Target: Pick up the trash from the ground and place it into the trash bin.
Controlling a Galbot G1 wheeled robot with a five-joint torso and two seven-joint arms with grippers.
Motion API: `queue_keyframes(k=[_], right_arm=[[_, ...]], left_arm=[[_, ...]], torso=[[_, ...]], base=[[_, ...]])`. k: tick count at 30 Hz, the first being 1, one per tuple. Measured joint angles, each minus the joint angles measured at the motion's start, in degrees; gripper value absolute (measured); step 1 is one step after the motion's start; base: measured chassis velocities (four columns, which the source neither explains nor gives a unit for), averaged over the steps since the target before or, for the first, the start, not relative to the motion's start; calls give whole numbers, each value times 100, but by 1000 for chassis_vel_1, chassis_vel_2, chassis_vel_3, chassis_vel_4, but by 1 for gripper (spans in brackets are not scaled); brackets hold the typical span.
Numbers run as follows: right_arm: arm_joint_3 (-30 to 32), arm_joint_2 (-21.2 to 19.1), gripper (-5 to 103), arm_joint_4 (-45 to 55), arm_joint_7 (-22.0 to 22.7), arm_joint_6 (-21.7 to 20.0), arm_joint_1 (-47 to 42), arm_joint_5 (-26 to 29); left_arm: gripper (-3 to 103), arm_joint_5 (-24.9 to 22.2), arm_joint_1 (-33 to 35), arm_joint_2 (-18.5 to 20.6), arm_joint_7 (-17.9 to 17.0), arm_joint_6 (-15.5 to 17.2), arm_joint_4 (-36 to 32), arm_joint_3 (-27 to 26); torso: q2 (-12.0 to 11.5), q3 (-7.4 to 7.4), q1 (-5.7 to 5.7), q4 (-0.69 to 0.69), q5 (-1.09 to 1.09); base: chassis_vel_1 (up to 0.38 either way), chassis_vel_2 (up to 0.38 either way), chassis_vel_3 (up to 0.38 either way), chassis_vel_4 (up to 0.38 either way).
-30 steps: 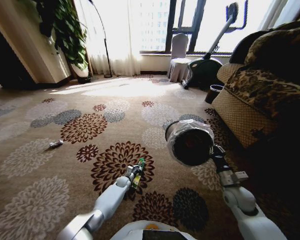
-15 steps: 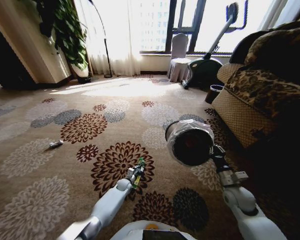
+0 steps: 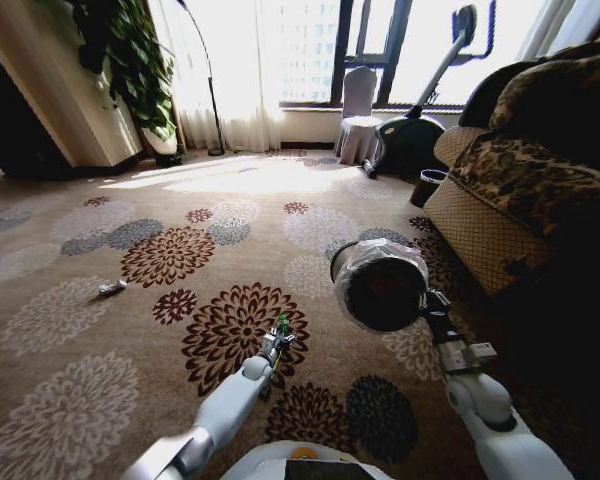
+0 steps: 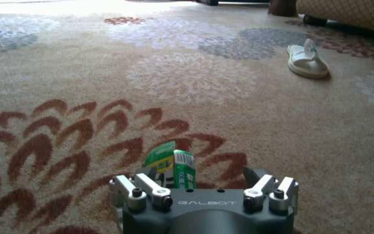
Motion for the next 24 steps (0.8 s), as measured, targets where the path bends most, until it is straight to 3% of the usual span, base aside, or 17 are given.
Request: queue_keyframes(k=[3, 14, 19, 21, 24], right_arm=[[0, 0, 0, 0, 0, 0, 0, 0], [0, 0, 0, 0, 0, 0, 0, 0], [0, 0, 0, 0, 0, 0, 0, 0], [0, 0, 0, 0, 0, 0, 0, 0], [0, 0, 0, 0, 0, 0, 0, 0]], left_arm=[[98, 24, -189, -147, -23, -35, 327, -69], [103, -51, -584, -439, 96, -70, 1222, -330], [86, -98, -569, -392, 169, -115, 1234, -379], [86, -107, -564, -387, 170, -114, 1229, -379], [70, -185, -549, -358, 191, -91, 1211, -392]], torso=[[0, 0, 0, -1, 0], [0, 0, 0, -1, 0], [0, 0, 0, 0, 0], [0, 0, 0, 0, 0], [-1, 0, 0, 0, 0]], base=[[0, 0, 0, 0], [0, 0, 0, 0], [0, 0, 0, 0], [0, 0, 0, 0], [0, 0, 0, 0]])
